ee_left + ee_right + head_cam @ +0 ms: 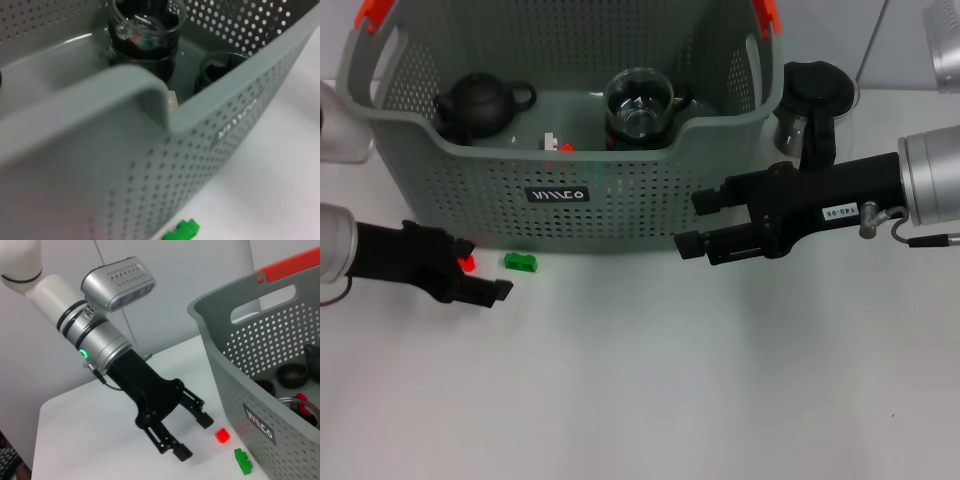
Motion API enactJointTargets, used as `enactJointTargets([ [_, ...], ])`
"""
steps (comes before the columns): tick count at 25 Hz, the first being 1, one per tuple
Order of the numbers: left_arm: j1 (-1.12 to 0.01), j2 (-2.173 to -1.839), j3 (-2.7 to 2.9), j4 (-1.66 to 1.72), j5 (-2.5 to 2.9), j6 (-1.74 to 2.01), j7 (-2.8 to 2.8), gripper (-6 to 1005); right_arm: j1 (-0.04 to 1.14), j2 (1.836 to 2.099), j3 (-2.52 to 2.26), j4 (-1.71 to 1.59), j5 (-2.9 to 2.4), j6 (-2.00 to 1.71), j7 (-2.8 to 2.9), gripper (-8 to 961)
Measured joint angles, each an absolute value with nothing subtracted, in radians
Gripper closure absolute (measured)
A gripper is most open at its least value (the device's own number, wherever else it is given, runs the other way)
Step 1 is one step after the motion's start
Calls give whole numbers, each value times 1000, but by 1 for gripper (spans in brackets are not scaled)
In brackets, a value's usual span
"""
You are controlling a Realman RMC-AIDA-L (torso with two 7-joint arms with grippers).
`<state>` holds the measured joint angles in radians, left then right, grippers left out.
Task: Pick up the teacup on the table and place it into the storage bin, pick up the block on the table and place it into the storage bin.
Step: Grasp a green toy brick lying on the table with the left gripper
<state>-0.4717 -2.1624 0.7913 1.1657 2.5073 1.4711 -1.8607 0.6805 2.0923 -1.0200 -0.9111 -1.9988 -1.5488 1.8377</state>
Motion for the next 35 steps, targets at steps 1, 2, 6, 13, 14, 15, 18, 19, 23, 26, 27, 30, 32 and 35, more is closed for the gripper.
enactJointTargets([
  [1,-480,-2161,796,1157,2515,1459,-1858,159,680,2092,-1020,-911,-1999,-1549,1838,207],
  [2,-486,-2159,800,1149,2521,1451,-1857,159,679,2092,-1020,-911,-1999,-1549,1838,207],
  [6,-518,-2152,826,1105,2567,1410,-1857,158,677,2092,-1020,-911,-1999,-1549,1838,207],
  [13,-537,-2151,859,1086,2618,1372,-1856,158,674,2092,-1020,-911,-1999,-1549,1838,207],
  [14,-537,-2151,862,1086,2622,1368,-1857,158,674,2092,-1020,-911,-1999,-1549,1838,207],
  [15,-538,-2151,863,1087,2627,1363,-1859,158,674,2091,-1020,-911,-1999,-1549,1838,207],
  [18,-542,-2152,863,1087,2653,1354,-1864,158,674,2091,-1020,-911,-1999,-1548,1838,207],
  [19,-544,-2152,863,1087,2658,1353,-1865,158,673,2091,-1020,-911,-1999,-1548,1838,207],
  [23,-549,-2152,863,1085,2667,1350,-1871,158,673,2091,-1020,-911,-1999,-1548,1838,207],
  [26,-551,-2152,864,1083,2671,1341,-1880,158,673,2091,-1020,-911,-1999,-1548,1838,207],
  [27,-552,-2151,864,1081,2671,1339,-1883,158,673,2091,-1020,-911,-1999,-1548,1838,207],
  [30,-560,-2143,864,1063,2679,1335,-1896,158,673,2091,-1020,-911,-2000,-1548,1838,207],
  [32,-573,-2134,861,1039,2691,1336,-1907,158,673,2091,-1020,-910,-2000,-1548,1838,207],
  [35,-585,-2128,857,1012,2698,1336,-1909,158,675,2091,-1020,-906,-2007,-1549,1838,207],
])
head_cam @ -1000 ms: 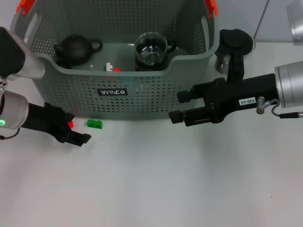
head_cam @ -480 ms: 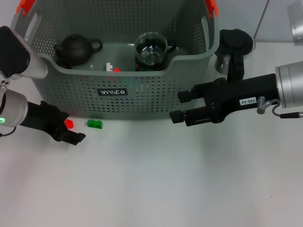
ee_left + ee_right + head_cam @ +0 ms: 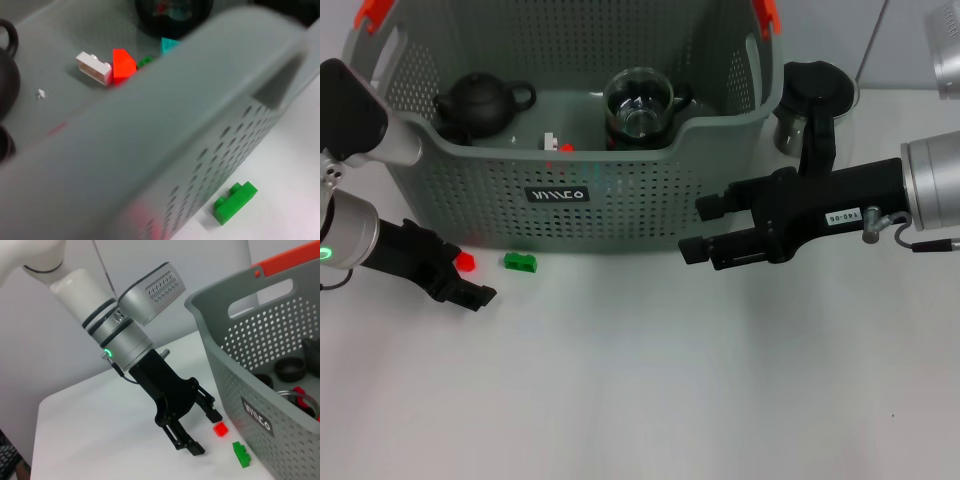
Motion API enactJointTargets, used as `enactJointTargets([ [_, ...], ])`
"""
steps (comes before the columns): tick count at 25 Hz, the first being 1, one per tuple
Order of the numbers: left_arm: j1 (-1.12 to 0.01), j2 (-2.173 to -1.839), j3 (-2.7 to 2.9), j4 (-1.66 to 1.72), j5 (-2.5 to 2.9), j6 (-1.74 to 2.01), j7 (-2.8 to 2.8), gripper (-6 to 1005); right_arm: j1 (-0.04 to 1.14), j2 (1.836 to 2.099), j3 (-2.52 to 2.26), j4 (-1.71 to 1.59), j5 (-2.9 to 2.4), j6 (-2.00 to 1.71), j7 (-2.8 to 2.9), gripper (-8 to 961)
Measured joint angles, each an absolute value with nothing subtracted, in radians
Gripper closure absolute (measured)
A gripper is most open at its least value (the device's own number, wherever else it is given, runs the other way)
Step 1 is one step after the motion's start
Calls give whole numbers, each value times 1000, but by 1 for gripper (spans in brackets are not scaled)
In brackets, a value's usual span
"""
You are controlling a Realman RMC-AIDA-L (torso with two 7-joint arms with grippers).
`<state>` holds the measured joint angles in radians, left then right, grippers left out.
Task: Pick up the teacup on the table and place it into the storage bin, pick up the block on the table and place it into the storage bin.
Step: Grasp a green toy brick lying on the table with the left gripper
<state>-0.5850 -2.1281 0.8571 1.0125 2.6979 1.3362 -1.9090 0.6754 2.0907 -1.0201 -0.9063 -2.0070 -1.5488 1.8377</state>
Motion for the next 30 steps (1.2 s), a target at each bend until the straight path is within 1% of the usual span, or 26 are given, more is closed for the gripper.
enactJointTargets([
  [12,-596,-2128,859,994,2698,1392,-1908,158,678,2091,-1020,-897,-2011,-1549,1838,206],
  [15,-595,-2127,851,1031,2692,1477,-1907,159,677,2091,-1020,-897,-2011,-1550,1838,206],
  [18,-574,-2137,831,1123,2690,1533,-1914,159,679,2091,-1020,-897,-2011,-1550,1838,206],
  [22,-557,-2149,824,1160,2690,1482,-1930,159,683,2090,-1020,-897,-2011,-1549,1835,206],
  [30,-571,-2153,832,1103,2691,1410,-1949,159,684,2088,-1018,-897,-2011,-1549,1835,206],
])
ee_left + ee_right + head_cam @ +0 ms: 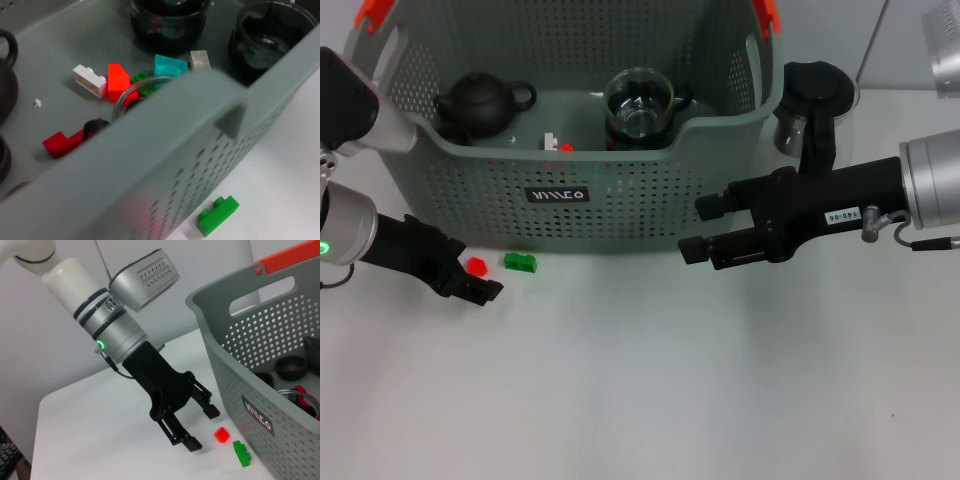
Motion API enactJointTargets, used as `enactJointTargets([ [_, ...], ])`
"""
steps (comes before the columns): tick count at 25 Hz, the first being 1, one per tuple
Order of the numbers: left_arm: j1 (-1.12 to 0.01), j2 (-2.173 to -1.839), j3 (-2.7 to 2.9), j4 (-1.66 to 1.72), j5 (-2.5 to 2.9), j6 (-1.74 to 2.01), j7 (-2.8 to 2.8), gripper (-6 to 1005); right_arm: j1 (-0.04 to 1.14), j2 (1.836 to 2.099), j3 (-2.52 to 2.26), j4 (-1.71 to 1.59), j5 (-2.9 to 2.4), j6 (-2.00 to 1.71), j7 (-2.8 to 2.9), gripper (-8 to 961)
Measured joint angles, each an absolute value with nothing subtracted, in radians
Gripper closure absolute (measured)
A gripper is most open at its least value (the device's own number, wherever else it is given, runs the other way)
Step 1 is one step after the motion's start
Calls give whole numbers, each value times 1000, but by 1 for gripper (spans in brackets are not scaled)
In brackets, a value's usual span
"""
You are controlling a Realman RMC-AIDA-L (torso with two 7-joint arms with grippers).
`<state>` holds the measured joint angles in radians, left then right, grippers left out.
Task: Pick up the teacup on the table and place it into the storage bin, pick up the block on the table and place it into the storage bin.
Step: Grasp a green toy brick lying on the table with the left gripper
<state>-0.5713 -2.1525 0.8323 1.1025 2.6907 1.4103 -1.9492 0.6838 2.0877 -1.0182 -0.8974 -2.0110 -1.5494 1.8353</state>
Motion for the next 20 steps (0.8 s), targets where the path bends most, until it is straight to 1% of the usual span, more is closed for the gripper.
enactJointTargets([
  [6,-595,-2139,834,1058,2701,1387,-1993,159,684,2088,-1018,-897,-2011,-1549,1836,206],
  [20,-641,-2123,839,990,2738,1372,-2018,159,684,2086,-1018,-899,-2011,-1549,1837,206],
])
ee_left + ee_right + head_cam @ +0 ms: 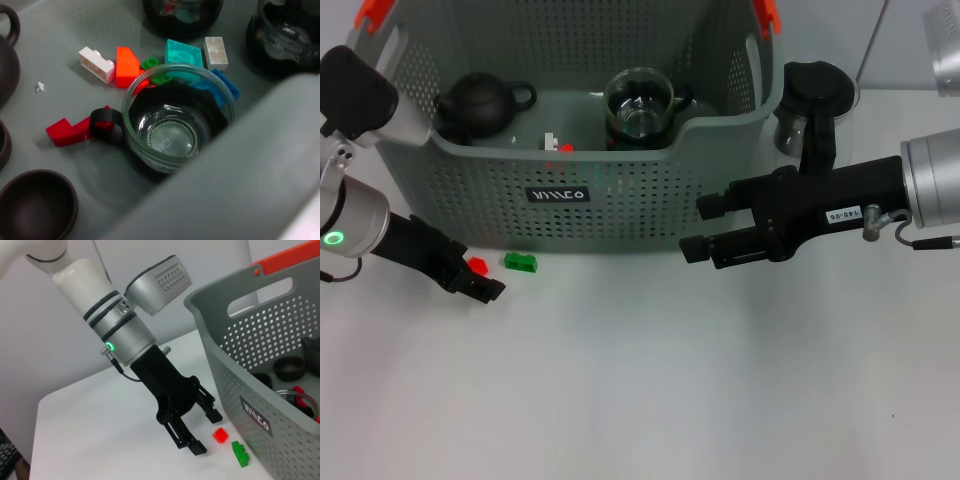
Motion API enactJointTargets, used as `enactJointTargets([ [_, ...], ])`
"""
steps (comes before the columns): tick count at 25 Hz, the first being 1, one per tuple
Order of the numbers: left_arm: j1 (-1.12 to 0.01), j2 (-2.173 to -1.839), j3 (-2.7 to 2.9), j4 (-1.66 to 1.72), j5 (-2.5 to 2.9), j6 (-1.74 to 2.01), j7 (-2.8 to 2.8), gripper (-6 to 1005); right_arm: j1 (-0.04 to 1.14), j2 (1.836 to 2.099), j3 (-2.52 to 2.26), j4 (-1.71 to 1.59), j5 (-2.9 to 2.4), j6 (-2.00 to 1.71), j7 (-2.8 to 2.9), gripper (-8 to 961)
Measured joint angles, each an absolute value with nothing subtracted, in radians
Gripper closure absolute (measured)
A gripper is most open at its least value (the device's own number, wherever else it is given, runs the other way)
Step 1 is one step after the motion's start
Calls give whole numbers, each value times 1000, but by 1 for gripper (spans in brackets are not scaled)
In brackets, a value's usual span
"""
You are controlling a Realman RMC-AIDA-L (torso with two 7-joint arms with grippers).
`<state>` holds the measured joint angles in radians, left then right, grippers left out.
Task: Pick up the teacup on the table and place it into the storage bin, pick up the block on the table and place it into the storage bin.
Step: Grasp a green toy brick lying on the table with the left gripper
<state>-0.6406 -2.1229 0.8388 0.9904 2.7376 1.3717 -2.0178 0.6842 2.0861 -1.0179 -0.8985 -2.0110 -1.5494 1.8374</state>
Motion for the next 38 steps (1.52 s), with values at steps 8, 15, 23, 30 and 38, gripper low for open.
enactJointTargets([
  [8,-656,-2122,855,974,2748,1364,-2011,159,684,2086,-1018,-898,-2011,-1549,1838,206],
  [15,-669,-2122,878,955,2747,1361,-2011,159,682,2086,-1019,-897,-2011,-1549,1838,206],
  [23,-651,-2125,870,1057,2696,1609,-1962,162,680,2085,-1016,-897,-2011,-1550,1837,206],
  [30,-636,-2139,878,1074,2690,1521,-1970,165,682,2085,-1018,-897,-2011,-1549,1835,206],
  [38,-648,-2162,934,1055,2705,1438,-1997,168,680,2085,-1018,-897,-2011,-1550,1837,206],
])
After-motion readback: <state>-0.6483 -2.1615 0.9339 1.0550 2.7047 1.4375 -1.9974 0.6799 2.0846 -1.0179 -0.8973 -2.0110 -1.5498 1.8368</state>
